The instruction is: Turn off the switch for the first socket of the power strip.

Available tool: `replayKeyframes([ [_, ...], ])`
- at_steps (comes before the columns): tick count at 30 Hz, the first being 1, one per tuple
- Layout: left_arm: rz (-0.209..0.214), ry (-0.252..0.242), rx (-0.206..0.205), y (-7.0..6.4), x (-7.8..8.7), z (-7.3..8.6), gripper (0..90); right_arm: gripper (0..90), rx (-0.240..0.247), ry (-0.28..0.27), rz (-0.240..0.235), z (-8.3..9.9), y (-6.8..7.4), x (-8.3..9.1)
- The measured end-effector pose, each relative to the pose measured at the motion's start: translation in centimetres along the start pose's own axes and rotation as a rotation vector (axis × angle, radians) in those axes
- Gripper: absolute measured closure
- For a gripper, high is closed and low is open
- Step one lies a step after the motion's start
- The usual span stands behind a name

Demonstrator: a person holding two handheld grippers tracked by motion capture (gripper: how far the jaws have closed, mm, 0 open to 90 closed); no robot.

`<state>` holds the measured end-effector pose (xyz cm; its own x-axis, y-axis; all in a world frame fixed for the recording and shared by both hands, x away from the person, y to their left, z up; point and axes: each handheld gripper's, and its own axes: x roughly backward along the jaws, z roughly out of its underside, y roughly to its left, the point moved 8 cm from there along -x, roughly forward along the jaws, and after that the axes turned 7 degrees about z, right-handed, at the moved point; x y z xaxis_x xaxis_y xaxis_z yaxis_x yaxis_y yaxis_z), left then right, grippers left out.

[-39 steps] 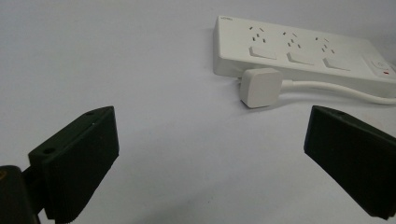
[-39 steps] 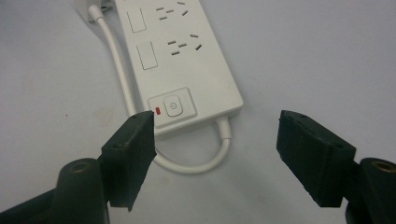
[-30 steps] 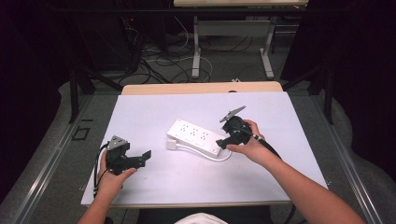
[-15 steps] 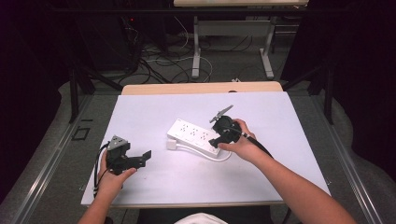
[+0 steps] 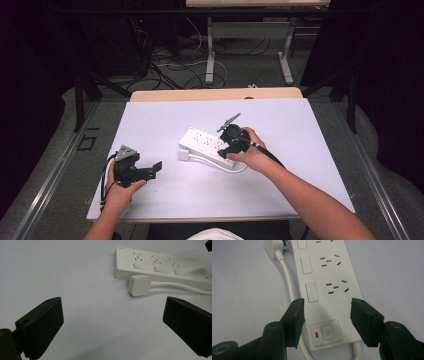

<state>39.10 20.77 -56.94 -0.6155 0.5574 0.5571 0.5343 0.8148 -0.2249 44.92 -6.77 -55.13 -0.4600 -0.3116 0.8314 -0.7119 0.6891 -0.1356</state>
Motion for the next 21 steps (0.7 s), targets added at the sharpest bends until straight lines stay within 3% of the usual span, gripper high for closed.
replayKeyframes([
  [1, 0.000, 0.000, 0.000, 0.0, 0.0, 0.0, 3.2, 45.1, 0.012, -0.011, 0.001, -0.1, -0.1, -0.1],
  [2, 0.000, 0.000, 0.000, 0.0, 0.0, 0.0, 3.2, 46.0, -0.008, -0.018, 0.013, -0.2, 0.0, -0.3],
  [7, 0.001, 0.000, -0.002, 0.0, 0.0, 0.0, 3.2, 51.2, 0.006, -0.014, 0.000, -0.5, -0.1, -0.6],
  [8, 0.001, 0.000, -0.002, 0.0, 0.0, 0.0, 3.2, 52.7, -0.016, -0.005, 0.004, -0.5, 0.1, -0.6],
  [10, 0.001, 0.001, -0.001, 0.0, 0.0, 0.0, 3.2, 53.7, -0.013, -0.005, 0.002, -0.6, 0.0, -0.7],
  [18, 0.001, 0.002, -0.003, 0.0, 0.0, 0.0, 3.2, 63.7, -0.015, -0.042, -0.010, -1.4, 0.2, -1.4],
  [21, 0.002, 0.002, -0.001, 0.0, 0.0, 0.0, 3.2, 66.0, -0.028, -0.025, -0.008, -1.5, 0.3, -1.6],
])
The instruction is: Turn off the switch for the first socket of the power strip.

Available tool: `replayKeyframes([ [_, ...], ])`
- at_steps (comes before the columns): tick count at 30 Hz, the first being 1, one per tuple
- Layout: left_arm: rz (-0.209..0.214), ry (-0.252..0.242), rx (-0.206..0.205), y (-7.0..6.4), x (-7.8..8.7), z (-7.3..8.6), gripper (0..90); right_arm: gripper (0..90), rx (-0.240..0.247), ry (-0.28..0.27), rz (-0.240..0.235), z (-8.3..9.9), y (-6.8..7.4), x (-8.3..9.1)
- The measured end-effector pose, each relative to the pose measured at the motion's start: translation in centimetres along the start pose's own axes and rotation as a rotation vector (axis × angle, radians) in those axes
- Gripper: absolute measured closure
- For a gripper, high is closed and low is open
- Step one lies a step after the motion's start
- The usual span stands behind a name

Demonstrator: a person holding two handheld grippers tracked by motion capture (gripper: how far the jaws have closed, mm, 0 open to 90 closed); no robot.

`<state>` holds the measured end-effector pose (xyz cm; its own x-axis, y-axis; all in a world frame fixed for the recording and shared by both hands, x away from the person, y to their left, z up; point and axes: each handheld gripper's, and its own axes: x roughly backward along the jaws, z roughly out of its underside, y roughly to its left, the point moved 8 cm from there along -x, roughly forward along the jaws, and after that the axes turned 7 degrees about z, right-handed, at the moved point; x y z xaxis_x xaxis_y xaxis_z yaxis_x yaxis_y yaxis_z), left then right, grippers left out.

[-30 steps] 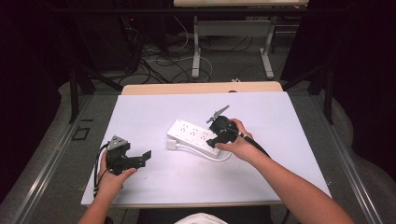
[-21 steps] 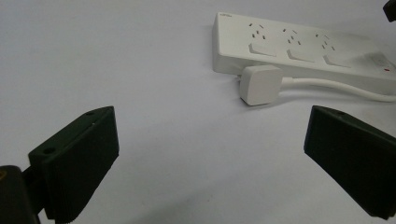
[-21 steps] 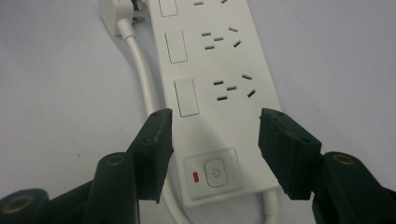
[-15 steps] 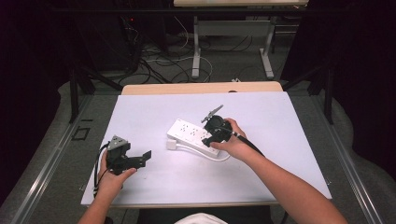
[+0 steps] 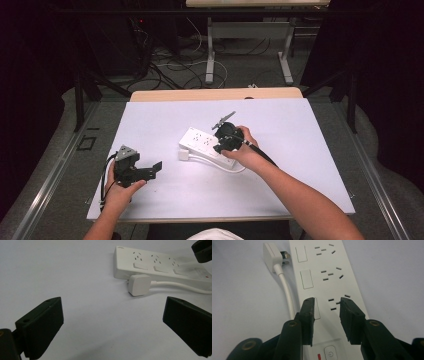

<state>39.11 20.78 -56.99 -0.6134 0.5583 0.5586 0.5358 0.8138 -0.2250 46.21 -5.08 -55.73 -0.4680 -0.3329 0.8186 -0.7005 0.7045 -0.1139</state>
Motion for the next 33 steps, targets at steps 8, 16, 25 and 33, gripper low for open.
replayKeyframes([
  [8, 0.001, 0.000, 0.000, 0.0, 0.0, 0.0, 3.2, 74.0, 0.005, -0.003, -0.015, -0.3, 0.2, -0.7],
  [16, 0.000, 0.001, 0.001, 0.0, -0.1, 0.0, 3.2, 83.1, -0.005, -0.045, -0.027, -0.7, 0.6, -1.4],
  [25, 0.000, 0.004, 0.001, 0.0, 0.0, 0.0, 3.5, 90.0, 0.004, -0.002, -0.049, -0.6, 0.9, -1.9],
  [33, 0.004, 0.009, 0.002, 0.0, -0.1, 0.1, 3.5, 90.0, -0.012, 0.001, -0.062, -0.6, 1.1, -2.4],
])
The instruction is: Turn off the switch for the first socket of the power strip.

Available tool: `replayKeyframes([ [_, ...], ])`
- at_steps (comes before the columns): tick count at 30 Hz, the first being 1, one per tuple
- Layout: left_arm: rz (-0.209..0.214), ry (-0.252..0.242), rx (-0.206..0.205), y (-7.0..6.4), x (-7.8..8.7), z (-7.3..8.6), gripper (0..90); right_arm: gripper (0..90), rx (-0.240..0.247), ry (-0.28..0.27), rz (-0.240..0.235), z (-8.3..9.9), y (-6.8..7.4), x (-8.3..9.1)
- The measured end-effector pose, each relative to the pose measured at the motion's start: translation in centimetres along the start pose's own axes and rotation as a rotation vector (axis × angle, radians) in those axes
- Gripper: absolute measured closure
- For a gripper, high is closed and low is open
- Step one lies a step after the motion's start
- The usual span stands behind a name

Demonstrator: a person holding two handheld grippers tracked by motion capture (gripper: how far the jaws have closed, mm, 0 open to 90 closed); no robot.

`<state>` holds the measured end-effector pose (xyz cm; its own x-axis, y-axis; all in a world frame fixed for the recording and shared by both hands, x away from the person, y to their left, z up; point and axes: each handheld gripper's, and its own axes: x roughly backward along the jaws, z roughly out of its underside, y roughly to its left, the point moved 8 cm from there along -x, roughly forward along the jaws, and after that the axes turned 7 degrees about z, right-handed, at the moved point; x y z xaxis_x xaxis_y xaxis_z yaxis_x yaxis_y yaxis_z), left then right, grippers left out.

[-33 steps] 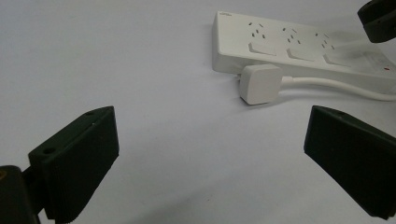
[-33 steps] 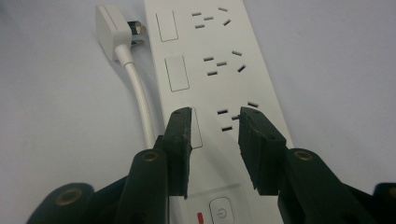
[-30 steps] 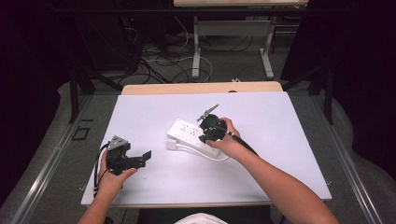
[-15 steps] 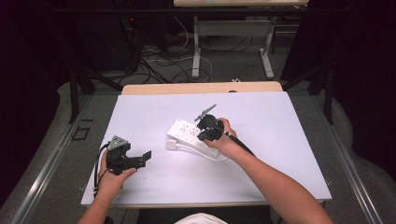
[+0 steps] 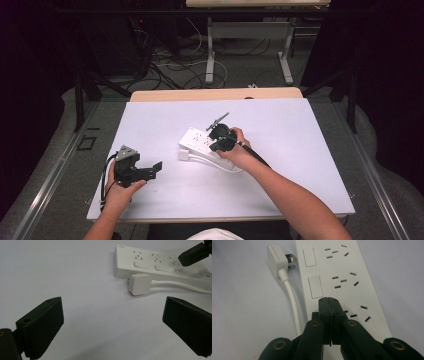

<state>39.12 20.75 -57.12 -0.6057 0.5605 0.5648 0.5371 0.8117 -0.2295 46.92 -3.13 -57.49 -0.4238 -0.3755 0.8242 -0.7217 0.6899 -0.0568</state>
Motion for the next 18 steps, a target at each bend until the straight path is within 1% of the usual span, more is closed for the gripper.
replayKeyframes([
  [1, 0.000, 0.000, 0.000, 0.00, 0.00, 0.00, 3.5, 90.0, 0.012, -0.005, -0.001, -0.04, -0.05, -0.09],
  [6, 0.000, 0.000, -0.001, 0.00, 0.00, 0.00, 3.5, 90.0, 0.019, 0.002, -0.008, -0.01, 0.07, -0.43],
  [7, 0.000, 0.000, -0.001, 0.01, 0.00, 0.01, 3.5, 90.0, 0.001, 0.009, -0.008, 0.04, 0.21, -0.44],
  [13, 0.001, 0.001, -0.001, 0.01, 0.00, 0.01, 3.5, 90.0, -0.008, 0.014, -0.008, 0.06, 0.30, -0.60],
  [18, 0.001, 0.002, -0.001, 0.01, 0.01, 0.02, 3.5, 90.0, 0.015, 0.003, -0.012, -0.02, 0.33, -0.90],
])
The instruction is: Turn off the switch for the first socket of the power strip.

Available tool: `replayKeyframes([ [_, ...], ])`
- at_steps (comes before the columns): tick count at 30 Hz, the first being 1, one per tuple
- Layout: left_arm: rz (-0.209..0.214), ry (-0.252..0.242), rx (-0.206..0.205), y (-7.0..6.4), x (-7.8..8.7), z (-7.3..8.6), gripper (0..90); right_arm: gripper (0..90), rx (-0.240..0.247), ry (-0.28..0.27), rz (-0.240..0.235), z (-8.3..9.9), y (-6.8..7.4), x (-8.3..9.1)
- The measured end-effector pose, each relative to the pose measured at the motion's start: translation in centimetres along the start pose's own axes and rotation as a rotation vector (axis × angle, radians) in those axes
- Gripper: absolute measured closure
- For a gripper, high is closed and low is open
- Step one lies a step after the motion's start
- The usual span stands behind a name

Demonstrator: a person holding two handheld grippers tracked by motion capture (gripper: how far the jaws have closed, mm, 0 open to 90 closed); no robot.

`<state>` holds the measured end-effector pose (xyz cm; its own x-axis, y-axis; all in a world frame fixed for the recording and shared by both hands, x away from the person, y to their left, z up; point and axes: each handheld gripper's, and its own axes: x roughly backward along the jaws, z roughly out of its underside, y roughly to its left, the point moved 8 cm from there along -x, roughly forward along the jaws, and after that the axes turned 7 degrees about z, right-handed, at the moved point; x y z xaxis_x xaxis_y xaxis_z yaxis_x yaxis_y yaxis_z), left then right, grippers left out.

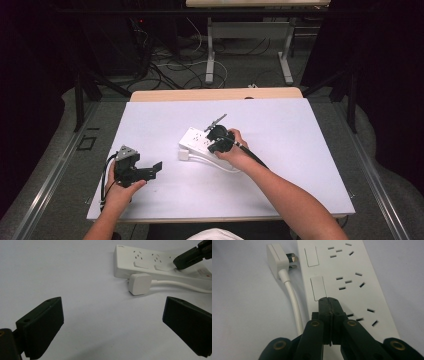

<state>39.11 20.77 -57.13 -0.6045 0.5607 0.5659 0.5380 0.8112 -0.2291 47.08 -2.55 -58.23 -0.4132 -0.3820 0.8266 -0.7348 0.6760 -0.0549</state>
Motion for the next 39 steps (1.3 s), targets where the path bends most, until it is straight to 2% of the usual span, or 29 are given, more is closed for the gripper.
replayKeyframes([
  [3, 0.000, -0.001, 0.000, 0.01, -0.01, -0.01, 3.5, 90.0, -0.008, 0.010, 0.002, 0.07, 0.03, 0.02],
  [4, 0.001, -0.001, 0.000, 0.01, -0.02, -0.01, 3.4, 90.0, -0.030, 0.015, 0.001, 0.10, 0.18, 0.00],
  [6, 0.001, -0.001, 0.000, 0.01, -0.02, -0.01, 3.5, 90.0, -0.010, 0.004, 0.000, 0.00, 0.03, -0.08],
  [10, 0.000, -0.001, -0.001, 0.01, -0.02, -0.01, 3.5, 90.0, -0.011, 0.006, -0.001, 0.03, 0.06, -0.06],
  [13, 0.001, 0.000, -0.001, 0.01, -0.01, 0.00, 3.5, 90.0, -0.030, 0.015, 0.000, 0.11, 0.18, 0.00],
  [14, 0.000, -0.001, -0.001, 0.00, -0.02, -0.01, 3.5, 90.0, -0.012, 0.006, -0.002, 0.04, 0.04, -0.07],
  [19, 0.000, 0.000, -0.002, -0.02, -0.01, -0.02, 3.5, 90.0, 0.001, 0.008, 0.001, 0.09, -0.04, -0.05],
  [37, 0.001, 0.000, -0.005, -0.02, -0.02, -0.02, 3.5, 90.0, -0.013, 0.012, 0.000, 0.13, 0.08, -0.04],
  [39, 0.000, 0.001, -0.005, -0.02, -0.02, -0.02, 3.5, 90.0, 0.007, 0.000, -0.003, 0.04, 0.02, -0.14],
])
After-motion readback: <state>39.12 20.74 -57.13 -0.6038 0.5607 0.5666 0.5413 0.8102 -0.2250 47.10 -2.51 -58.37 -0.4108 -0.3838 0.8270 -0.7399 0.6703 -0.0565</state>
